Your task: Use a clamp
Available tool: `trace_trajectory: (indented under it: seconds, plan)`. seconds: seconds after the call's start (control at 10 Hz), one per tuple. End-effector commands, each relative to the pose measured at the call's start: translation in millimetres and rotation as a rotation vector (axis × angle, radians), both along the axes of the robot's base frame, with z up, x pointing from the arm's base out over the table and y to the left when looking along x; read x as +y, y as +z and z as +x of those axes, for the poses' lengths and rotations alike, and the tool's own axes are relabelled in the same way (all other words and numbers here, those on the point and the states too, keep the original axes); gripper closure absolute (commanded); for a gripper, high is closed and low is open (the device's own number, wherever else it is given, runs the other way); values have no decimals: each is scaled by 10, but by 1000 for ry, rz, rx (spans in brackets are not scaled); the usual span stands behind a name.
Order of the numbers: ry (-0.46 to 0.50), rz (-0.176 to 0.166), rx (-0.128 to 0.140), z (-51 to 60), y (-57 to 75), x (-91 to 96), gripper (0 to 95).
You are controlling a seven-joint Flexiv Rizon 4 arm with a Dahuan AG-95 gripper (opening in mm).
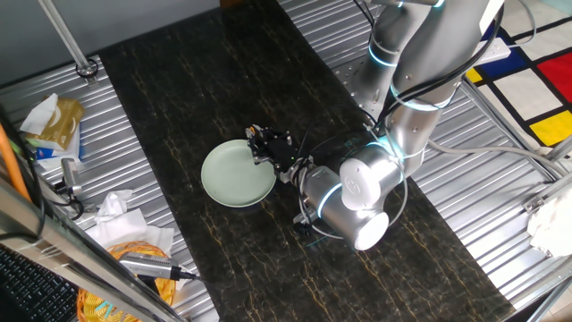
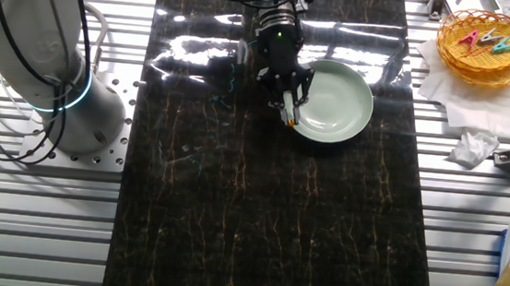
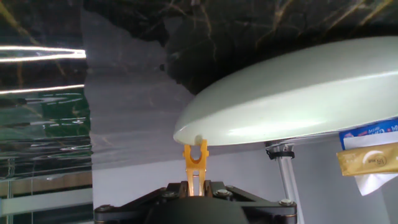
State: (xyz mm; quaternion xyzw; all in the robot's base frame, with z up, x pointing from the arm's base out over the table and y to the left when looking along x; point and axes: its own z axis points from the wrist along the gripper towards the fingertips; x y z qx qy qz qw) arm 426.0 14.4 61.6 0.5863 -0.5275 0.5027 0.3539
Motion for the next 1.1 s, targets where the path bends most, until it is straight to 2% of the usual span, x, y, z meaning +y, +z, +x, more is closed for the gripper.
trace_trajectory:
  seconds: [0.1, 0.7, 0.8, 0.9, 1.0, 1.1]
  plan:
    - [2, 3, 2, 1, 1, -5, 950]
    - [-1, 6, 2, 2, 1, -4, 950]
    - [1, 5, 6, 2, 1, -4, 760]
    - [1, 4, 8, 3, 1, -4, 760]
    - [1, 5, 7, 3, 1, -4, 570]
    - [0, 6, 5, 4, 1, -4, 570]
